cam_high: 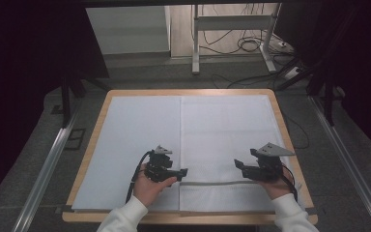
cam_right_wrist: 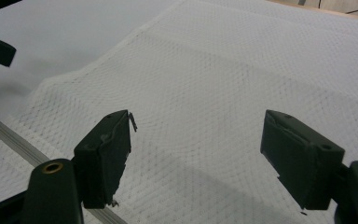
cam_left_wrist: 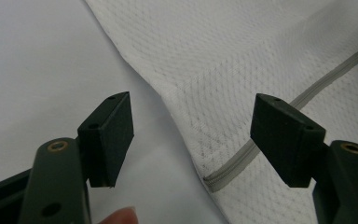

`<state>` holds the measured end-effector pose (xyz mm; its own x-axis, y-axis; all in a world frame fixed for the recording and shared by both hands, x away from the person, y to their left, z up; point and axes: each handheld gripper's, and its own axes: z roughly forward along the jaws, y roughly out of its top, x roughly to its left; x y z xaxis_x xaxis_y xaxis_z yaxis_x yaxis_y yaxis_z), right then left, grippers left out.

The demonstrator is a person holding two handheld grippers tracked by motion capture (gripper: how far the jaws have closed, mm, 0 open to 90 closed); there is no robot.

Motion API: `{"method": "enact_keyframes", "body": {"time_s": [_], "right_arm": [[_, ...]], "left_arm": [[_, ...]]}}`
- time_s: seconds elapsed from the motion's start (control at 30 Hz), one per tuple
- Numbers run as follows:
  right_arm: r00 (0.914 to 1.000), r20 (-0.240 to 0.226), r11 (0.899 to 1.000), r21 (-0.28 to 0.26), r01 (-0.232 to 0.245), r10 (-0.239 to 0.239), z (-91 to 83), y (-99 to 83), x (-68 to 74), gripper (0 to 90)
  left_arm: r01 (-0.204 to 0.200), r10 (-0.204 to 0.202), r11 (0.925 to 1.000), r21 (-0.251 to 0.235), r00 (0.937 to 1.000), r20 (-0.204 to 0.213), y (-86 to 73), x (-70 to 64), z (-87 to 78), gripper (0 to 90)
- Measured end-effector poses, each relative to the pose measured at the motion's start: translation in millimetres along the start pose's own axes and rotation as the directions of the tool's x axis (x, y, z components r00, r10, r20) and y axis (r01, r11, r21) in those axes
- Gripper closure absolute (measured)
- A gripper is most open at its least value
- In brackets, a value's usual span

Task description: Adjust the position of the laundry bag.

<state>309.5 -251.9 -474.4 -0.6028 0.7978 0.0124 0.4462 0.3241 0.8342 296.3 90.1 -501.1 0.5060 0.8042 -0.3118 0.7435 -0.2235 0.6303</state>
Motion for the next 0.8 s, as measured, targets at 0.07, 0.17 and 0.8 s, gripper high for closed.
{"method": "enact_keyframes", "body": {"time_s": [0.07, 0.17, 0.8], "right_arm": [[1.0, 0.0, 1.0, 0.001, 0.001, -0.001, 0.0, -0.1, -0.1, 23.8], [1.0, 0.007, 1.0, 0.0, 0.004, -0.004, -0.3, -0.1, -0.4, 23.8], [0.9995, 0.029, 1.0, -0.015, -0.009, 0.009, -4.4, 1.6, -4.6, 23.8]], "left_arm": [[0.003, -0.003, 0.9999, 0.012, 1.0, -0.004, 0.0, 0.6, 4.7, 32.0], [0.027, -0.027, 0.9994, 0.02, 0.9996, 0.01, 1.1, 3.5, 11.3, 35.3], [0.089, -0.092, 0.995, 0.044, 0.993, 0.074, -2.8, 11.7, 27.9, 49.0]]}}
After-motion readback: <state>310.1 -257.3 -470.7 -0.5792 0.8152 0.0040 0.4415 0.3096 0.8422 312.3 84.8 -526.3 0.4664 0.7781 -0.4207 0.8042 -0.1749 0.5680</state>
